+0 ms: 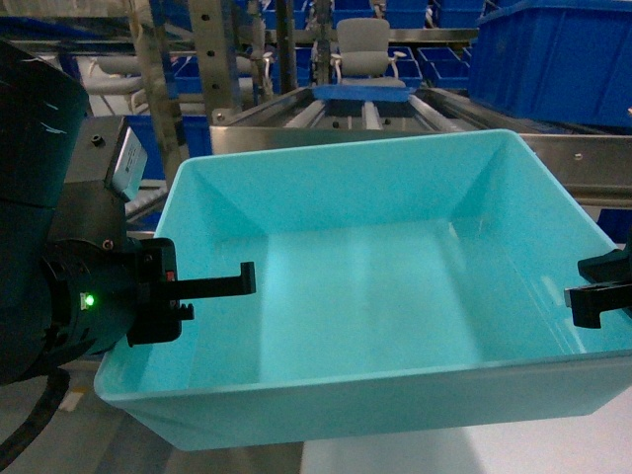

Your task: Organize blue bins on left shelf correctly

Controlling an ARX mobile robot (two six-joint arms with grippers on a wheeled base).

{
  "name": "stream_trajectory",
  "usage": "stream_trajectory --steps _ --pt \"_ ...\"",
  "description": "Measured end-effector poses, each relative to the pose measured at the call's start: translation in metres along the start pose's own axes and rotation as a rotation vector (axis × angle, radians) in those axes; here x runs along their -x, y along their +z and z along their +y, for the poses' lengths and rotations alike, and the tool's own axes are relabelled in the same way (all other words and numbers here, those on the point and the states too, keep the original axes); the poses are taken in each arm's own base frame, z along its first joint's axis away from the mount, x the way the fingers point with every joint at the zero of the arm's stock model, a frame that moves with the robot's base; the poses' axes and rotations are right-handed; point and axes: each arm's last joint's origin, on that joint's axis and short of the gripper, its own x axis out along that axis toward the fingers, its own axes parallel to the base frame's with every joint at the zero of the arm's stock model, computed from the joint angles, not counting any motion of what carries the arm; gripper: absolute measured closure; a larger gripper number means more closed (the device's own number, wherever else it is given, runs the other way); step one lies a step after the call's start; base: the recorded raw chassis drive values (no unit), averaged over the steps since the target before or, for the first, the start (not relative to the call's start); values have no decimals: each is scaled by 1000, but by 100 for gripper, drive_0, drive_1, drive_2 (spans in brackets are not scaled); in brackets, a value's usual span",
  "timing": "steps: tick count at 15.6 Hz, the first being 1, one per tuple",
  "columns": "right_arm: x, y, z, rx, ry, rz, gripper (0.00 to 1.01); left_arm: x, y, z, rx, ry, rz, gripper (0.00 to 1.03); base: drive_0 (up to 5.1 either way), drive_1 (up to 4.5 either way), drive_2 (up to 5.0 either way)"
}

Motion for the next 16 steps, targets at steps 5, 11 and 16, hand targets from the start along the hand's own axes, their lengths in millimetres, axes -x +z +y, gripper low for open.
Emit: stream_trajectory --steps 5,11,16 --pt "0 0 0 0 0 -3 99 0 0 0 1 0 -1 101 -478 366 95" --pt "0 0 0 0 1 -2 99 0 0 0 0 1 2 101 -470 380 88" --pt "0 0 0 0 1 1 99 0 0 0 -1 1 3 101 -428 436 27"
